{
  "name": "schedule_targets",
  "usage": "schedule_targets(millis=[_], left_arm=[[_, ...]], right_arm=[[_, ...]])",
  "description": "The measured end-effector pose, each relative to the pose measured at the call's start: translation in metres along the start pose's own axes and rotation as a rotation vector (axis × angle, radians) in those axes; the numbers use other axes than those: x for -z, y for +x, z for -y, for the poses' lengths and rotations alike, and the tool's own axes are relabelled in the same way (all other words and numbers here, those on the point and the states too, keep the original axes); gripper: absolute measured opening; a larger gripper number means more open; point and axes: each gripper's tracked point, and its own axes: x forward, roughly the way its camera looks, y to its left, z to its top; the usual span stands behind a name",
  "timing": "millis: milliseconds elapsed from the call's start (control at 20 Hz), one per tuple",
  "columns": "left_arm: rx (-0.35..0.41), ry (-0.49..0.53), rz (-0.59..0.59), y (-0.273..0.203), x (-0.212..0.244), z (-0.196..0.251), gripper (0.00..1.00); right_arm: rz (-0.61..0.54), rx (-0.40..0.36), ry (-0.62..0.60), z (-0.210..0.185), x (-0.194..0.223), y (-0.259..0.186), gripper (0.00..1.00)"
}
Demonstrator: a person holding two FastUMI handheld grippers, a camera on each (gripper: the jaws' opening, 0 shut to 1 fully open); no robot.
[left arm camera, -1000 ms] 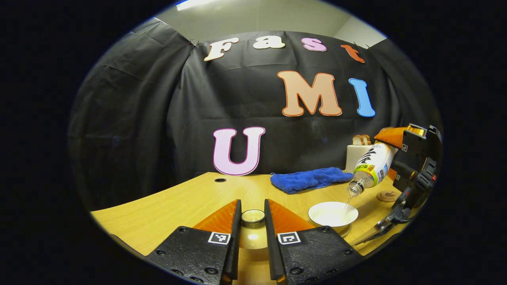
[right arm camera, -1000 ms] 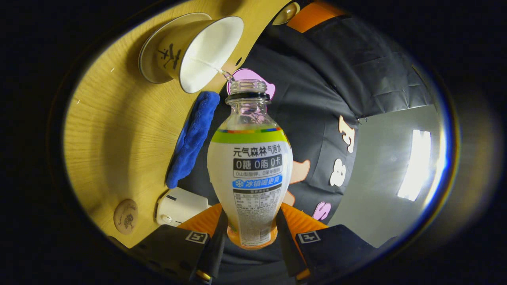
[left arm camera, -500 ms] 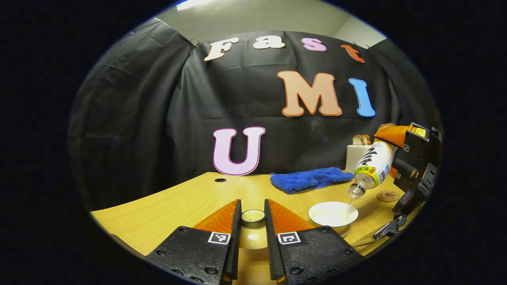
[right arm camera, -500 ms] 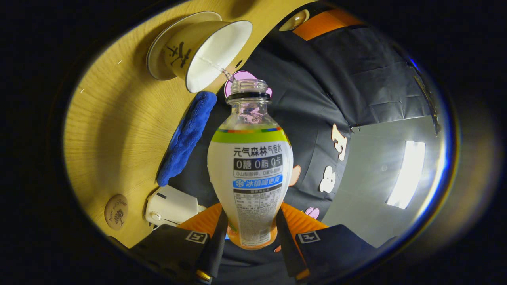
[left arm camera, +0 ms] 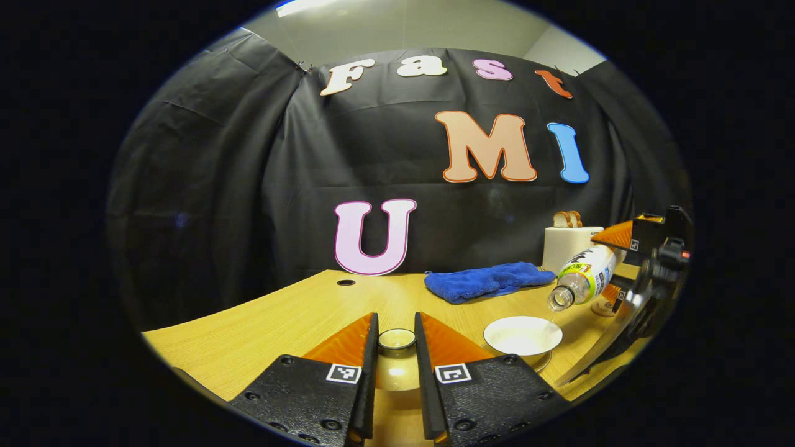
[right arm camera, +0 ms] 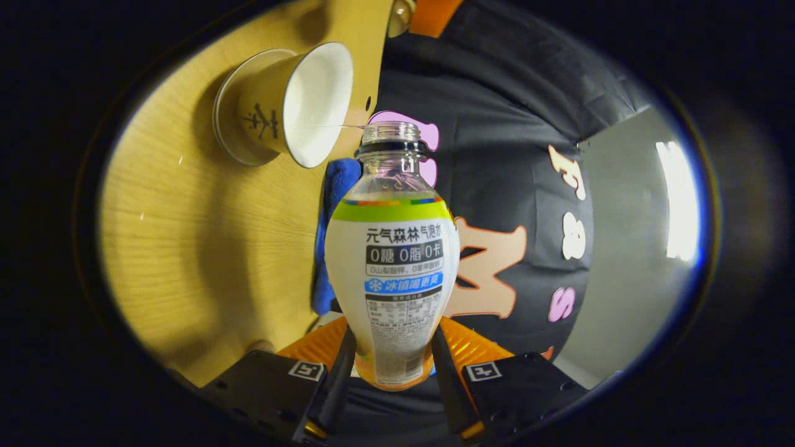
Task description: Open the teacup lid with one hand, grasp the water bottle and pour water into the teacup with the other hand; after pouring, place the water bottle on the coaster and then close the teacup lid.
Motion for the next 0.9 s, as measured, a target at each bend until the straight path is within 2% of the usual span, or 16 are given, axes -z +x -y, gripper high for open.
schedule_targets(millis=[100, 200, 250, 300, 400, 500, 550, 650, 700, 750, 900], left_arm=[[0.0, 0.0, 0.0, -0.001, 0.0, 0.0, 0.29], [0.0, 0.0, 0.0, -0.001, 0.0, 0.0, 0.29], [0.0, 0.0, 0.0, 0.0, 0.0, 0.0, 0.29], [0.0, 0.0, 0.0, 0.0, 0.0, 0.0, 0.29], [0.0, 0.0, 0.0, 0.0, 0.0, 0.001, 0.29], [0.0, 0.0, 0.0, -0.001, 0.0, 0.001, 0.29], [0.0, 0.0, 0.0, 0.0, 0.0, 0.001, 0.29], [0.0, 0.0, 0.0, -0.001, 0.0, 0.001, 0.29], [0.0, 0.0, 0.0, 0.0, 0.0, 0.001, 0.29], [0.0, 0.0, 0.0, -0.001, 0.0, 0.001, 0.29], [0.0, 0.0, 0.0, 0.0, 0.0, 0.001, 0.29]], right_arm=[[-0.009, -0.062, 0.105, -0.011, 0.0, -0.005, 0.65], [-0.027, -0.158, 0.275, -0.024, -0.002, -0.013, 0.71], [-0.037, -0.198, 0.376, -0.027, -0.002, -0.016, 0.65], [-0.044, -0.222, 0.475, -0.023, -0.004, -0.017, 0.71], [-0.049, -0.243, 0.66, -0.012, -0.005, -0.021, 0.65], [-0.054, -0.265, 0.838, -0.003, -0.005, -0.025, 0.68], [-0.062, -0.274, 0.919, 0.003, -0.002, -0.026, 0.65], [-0.073, -0.282, 1.074, 0.012, 0.01, -0.03, 0.67], [-0.081, -0.287, 1.145, 0.015, 0.018, -0.03, 0.68], [-0.091, -0.289, 1.208, 0.017, 0.026, -0.031, 0.65], [-0.141, -0.327, 1.34, 0.01, 0.054, -0.028, 0.68]])
